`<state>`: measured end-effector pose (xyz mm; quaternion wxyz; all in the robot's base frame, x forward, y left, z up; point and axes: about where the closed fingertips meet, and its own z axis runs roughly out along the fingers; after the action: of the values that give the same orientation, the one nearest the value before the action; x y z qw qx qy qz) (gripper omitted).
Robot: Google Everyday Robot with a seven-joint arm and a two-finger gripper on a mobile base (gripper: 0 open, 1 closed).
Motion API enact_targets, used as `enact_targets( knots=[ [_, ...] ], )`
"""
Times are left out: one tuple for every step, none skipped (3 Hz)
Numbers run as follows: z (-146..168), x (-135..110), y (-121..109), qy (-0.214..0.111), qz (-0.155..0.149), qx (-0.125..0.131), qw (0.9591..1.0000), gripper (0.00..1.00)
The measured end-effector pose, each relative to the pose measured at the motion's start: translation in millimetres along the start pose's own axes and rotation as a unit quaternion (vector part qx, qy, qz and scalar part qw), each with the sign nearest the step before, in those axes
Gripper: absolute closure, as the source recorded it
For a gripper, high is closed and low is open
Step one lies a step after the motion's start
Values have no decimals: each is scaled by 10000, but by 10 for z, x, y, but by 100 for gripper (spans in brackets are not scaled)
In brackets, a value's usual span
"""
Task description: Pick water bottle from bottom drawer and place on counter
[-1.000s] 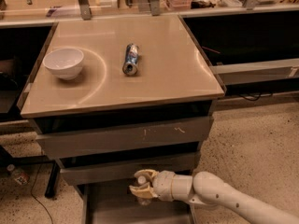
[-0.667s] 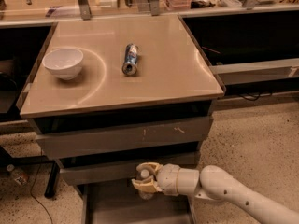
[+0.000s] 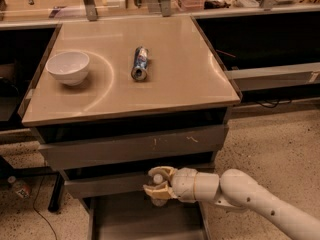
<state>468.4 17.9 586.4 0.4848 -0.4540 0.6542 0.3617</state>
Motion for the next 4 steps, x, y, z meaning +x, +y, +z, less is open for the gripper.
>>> enact_targets(
  knots=[
    [-72,-238,43,122,-183,102,9997,100],
    [-233,-694,119,263,-523,253,9980,100],
    [-437,-1194,180,380,-899,392,9945,100],
    [-598,-1672,299,554,-1384,498,9876,100]
  ],
)
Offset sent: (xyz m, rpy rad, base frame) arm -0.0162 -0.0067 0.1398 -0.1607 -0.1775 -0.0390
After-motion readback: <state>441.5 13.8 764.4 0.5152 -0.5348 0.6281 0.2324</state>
